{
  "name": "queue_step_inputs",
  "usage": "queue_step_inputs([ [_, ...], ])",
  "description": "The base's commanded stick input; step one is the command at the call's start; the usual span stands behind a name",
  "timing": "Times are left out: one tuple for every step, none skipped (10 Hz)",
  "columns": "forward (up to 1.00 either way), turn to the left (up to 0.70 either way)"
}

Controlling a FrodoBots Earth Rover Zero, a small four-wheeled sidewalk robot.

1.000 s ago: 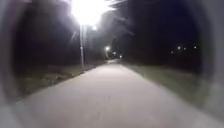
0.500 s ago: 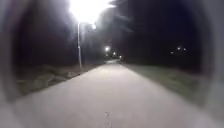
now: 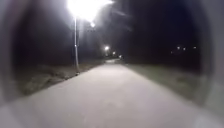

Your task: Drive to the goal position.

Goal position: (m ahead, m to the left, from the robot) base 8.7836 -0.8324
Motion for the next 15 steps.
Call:
queue_step_inputs([
  [1.00, 0.00],
  [1.00, 0.00],
  [1.00, 0.00],
  [1.00, 0.00],
  [1.00, 0.00],
  [1.00, 0.00],
  [1.00, 0.00],
  [1.00, 0.00],
  [1.00, 0.00],
  [1.00, 0.00],
  [1.00, 0.00],
  [1.00, 0.00],
  [1.00, 0.00],
  [1.00, 0.00],
  [1.00, 0.00],
])
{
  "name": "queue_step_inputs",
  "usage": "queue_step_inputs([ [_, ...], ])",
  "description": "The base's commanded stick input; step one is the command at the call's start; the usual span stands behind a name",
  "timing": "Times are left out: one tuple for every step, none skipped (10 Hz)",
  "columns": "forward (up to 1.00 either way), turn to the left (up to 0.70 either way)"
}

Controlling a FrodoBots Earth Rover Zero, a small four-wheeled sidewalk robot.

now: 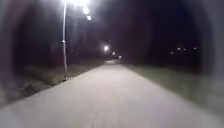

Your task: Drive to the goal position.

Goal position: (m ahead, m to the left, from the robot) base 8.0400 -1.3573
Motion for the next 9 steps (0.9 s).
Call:
queue_step_inputs([
  [1.00, 0.00],
  [1.00, 0.00],
  [1.00, 0.00],
  [1.00, 0.00],
  [1.00, 0.00],
  [1.00, 0.00],
  [1.00, 0.00],
  [1.00, 0.00],
  [1.00, 0.00],
])
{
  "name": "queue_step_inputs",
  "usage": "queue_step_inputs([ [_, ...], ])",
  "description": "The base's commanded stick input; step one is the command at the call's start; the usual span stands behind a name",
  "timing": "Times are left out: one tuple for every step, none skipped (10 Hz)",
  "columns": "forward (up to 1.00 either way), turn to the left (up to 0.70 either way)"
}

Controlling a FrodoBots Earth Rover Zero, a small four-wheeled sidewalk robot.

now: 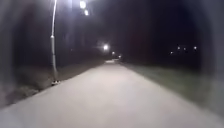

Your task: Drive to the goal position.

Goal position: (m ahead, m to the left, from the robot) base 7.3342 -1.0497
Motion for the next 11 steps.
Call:
queue_step_inputs([
  [1.00, 0.00],
  [1.00, 0.00],
  [1.00, 0.00],
  [1.00, 0.00],
  [1.00, 0.00],
  [1.00, 0.00],
  [1.00, 0.00],
  [1.00, 0.00],
  [1.00, 0.00],
  [1.00, 0.00],
  [1.00, 0.00],
])
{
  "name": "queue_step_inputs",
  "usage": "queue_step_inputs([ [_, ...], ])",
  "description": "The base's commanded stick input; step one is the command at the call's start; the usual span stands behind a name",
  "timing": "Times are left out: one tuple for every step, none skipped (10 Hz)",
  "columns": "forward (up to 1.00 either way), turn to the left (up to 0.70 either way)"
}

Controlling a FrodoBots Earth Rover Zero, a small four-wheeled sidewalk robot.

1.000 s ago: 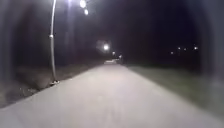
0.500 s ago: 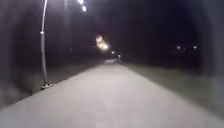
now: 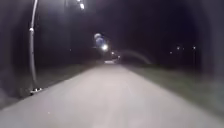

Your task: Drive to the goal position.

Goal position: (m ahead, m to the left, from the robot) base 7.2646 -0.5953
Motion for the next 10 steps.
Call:
queue_step_inputs([
  [1.00, 0.00],
  [1.00, 0.00],
  [1.00, 0.00],
  [1.00, 0.00],
  [1.00, 0.00],
  [1.00, 0.00],
  [1.00, 0.00],
  [1.00, 0.00],
  [1.00, 0.00],
  [1.00, 0.00],
])
